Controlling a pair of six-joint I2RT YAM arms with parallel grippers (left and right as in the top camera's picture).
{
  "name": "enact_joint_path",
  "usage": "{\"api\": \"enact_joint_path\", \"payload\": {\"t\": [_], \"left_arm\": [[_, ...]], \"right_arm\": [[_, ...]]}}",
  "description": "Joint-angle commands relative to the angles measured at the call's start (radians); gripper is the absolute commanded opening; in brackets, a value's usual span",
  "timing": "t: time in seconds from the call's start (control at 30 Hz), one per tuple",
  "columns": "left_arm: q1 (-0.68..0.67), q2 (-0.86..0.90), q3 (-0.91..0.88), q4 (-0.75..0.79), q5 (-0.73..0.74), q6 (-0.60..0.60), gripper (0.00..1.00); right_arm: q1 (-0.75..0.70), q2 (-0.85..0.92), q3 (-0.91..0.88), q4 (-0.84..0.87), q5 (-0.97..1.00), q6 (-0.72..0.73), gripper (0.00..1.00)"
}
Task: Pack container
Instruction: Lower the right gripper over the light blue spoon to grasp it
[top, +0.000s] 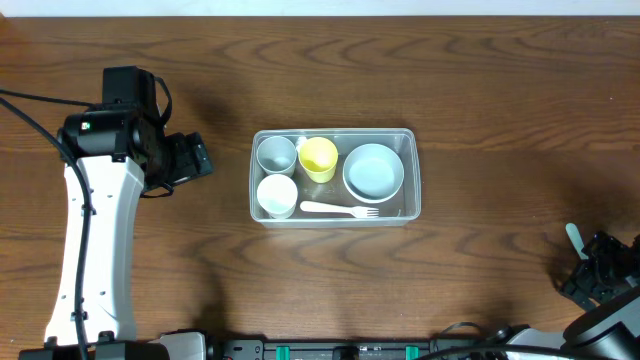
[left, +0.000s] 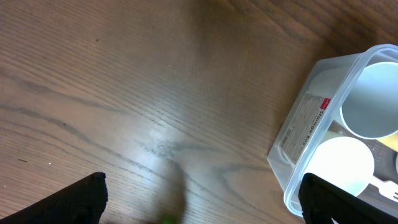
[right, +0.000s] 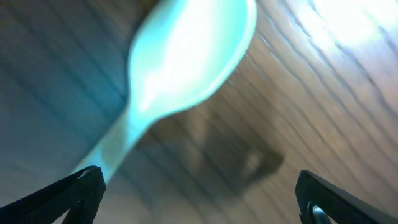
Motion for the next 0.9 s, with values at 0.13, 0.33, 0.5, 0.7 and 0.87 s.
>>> {"api": "enact_joint_path", "payload": {"t": [0.13,0.33,0.5,0.7,0.87], "left_arm": [[0.005,0.002,-0.008,-0.004,-0.005,-0.006,0.98],[0.005,0.002,-0.008,-0.004,-0.005,-0.006,0.98],[0.005,0.002,-0.008,-0.009,-0.005,-0.006,0.98],[0.005,0.002,-0.008,-0.011,-0.005,-0.006,0.98],[0.005,0.002,-0.008,-0.015,-0.005,-0.006,0.98]], "right_arm": [[-0.014,0.006,0.015,0.014,0.135,-0.047,0.99],[-0.016,0.006,0.016,-0.019,0.174,0.000,0.99],[-0.033,0.006,0.016,-0.018,0.144,0.028,0.99],[-0.048,0.006,0.016,-0.011,0.148,0.028,0.99],[-0.056,0.006,0.016,0.010,0.147,0.028,0.95]]}}
